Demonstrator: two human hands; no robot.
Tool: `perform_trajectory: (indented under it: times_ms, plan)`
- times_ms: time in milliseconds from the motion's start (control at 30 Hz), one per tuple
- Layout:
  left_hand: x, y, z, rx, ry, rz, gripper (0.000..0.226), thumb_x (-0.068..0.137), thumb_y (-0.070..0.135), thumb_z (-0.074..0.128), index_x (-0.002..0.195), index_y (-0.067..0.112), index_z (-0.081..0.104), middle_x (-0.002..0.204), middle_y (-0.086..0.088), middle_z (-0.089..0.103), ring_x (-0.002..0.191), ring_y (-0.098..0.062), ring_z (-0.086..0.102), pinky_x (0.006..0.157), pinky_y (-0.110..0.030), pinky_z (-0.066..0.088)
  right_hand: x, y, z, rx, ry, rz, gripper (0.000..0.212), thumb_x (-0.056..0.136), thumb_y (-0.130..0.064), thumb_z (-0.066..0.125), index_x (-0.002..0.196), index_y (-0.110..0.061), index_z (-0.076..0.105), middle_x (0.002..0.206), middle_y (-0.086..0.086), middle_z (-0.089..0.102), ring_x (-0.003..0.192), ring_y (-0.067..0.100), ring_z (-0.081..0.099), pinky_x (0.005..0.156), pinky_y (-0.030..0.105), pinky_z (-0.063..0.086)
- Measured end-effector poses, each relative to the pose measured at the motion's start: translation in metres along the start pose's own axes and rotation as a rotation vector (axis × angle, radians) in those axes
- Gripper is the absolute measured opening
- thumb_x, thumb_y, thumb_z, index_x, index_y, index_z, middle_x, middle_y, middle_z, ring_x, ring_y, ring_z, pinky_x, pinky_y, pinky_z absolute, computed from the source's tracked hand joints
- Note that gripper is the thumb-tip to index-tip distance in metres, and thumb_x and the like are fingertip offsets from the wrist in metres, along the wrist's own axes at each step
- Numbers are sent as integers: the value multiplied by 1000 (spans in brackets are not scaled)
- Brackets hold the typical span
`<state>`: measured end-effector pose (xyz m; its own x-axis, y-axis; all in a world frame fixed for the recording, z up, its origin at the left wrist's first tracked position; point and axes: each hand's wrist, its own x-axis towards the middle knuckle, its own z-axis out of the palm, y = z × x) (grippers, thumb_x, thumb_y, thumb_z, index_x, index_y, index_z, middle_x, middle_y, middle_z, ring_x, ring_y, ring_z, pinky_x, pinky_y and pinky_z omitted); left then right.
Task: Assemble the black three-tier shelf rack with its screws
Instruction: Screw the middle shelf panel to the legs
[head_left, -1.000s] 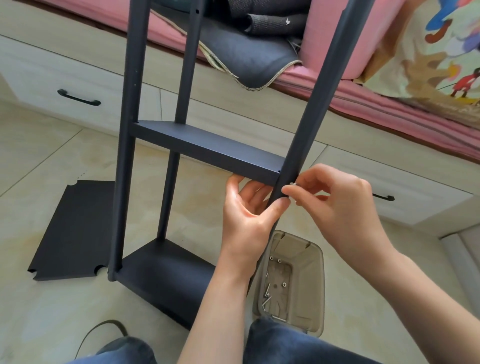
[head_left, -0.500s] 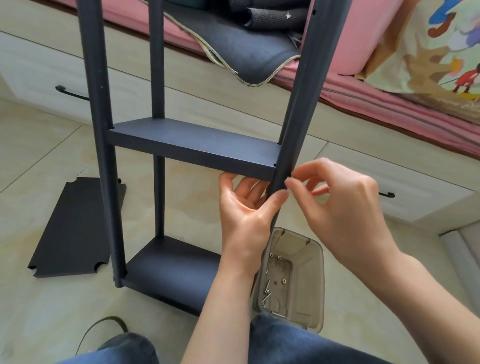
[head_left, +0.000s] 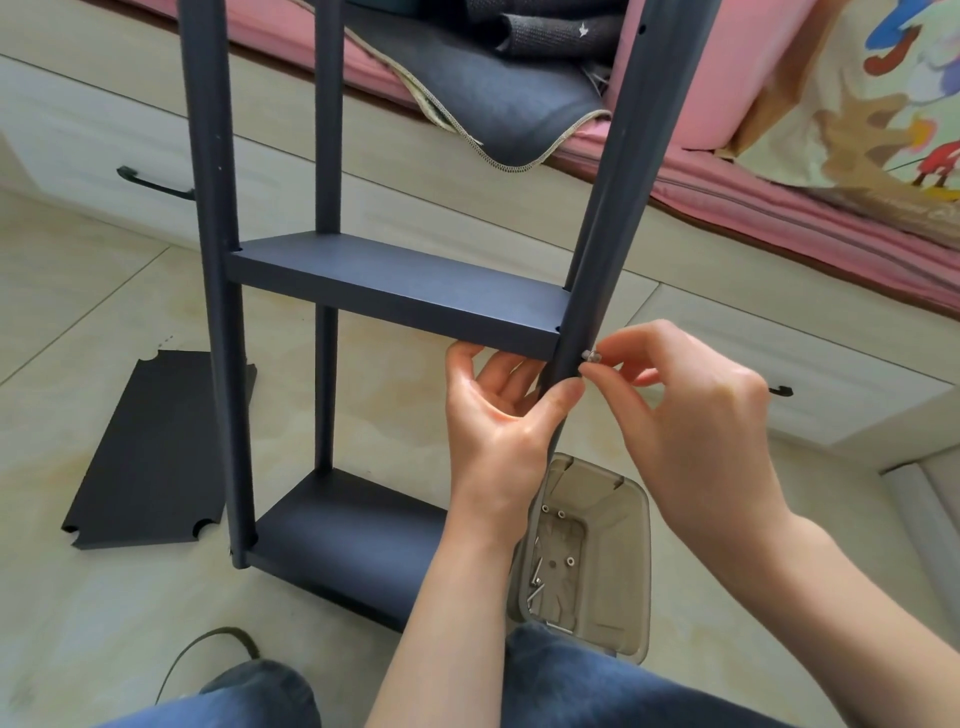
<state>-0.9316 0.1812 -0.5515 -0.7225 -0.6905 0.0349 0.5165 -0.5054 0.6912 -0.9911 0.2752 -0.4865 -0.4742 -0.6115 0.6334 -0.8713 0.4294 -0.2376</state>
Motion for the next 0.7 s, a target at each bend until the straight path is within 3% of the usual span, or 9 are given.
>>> perform_trajectory:
  times_ms: [233, 467, 700]
  plan:
    - [0, -1, 1, -5, -3, 5, 58, 80, -9, 75, 125, 17, 48, 111, -8, 75, 105, -24, 74, 86, -28, 58, -2, -1, 5, -25, 50, -47, 8, 83, 4, 76, 83, 4, 67, 77, 12, 68, 68, 27, 65, 71, 21, 45]
    - [0, -2, 1, -1, -6, -5, 57, 82, -15, 73, 124, 15, 49, 112, -13, 74, 106, -27, 73, 87, -31, 59, 3, -2, 0, 147, 0, 198, 13, 81, -12, 81, 80, -5, 70, 73, -4, 68, 67, 8, 63, 71, 19, 52]
    - [1, -3, 2, -1, -9, -3, 56, 83, -17, 71, 123, 15, 49, 110, -9, 75, 105, -25, 73, 87, -31, 59, 3, -2, 1, 79, 15, 172, 16, 82, -11, 81, 76, -2, 69, 69, 4, 69, 56, 9, 55, 65, 11, 45]
